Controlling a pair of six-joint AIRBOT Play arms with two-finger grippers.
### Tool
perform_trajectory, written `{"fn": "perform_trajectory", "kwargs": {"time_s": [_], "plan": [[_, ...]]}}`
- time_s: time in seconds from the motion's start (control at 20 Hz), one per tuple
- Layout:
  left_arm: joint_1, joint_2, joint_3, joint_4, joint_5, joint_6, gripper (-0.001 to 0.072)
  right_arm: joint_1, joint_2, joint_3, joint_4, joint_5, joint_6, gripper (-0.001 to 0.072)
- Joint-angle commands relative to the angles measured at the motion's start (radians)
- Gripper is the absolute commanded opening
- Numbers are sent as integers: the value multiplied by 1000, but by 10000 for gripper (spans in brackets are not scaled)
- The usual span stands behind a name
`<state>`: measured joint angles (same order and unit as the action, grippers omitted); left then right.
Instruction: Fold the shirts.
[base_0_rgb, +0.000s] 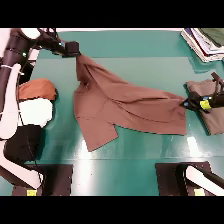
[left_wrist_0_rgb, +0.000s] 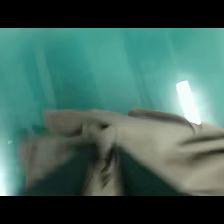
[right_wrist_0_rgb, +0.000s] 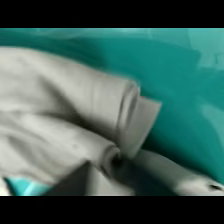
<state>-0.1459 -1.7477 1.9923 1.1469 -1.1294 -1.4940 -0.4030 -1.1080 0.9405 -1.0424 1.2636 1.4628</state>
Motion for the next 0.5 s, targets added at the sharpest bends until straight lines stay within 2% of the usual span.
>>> {"fn": "perform_trajectory", "kwargs": {"time_s": [0.0,0.15,0.3,0.45], "plan": [[11,-54,20,28,-40,-53,561,17,-132,132,-9,-18,-10,464],[83,29,36,31,-146,-52,545,-5,-126,254,-9,43,-32,449],[149,140,-63,61,-261,-41,545,-12,-51,287,-8,83,-51,449],[161,290,-335,86,-222,-39,545,10,26,286,-5,79,-51,449]]}}
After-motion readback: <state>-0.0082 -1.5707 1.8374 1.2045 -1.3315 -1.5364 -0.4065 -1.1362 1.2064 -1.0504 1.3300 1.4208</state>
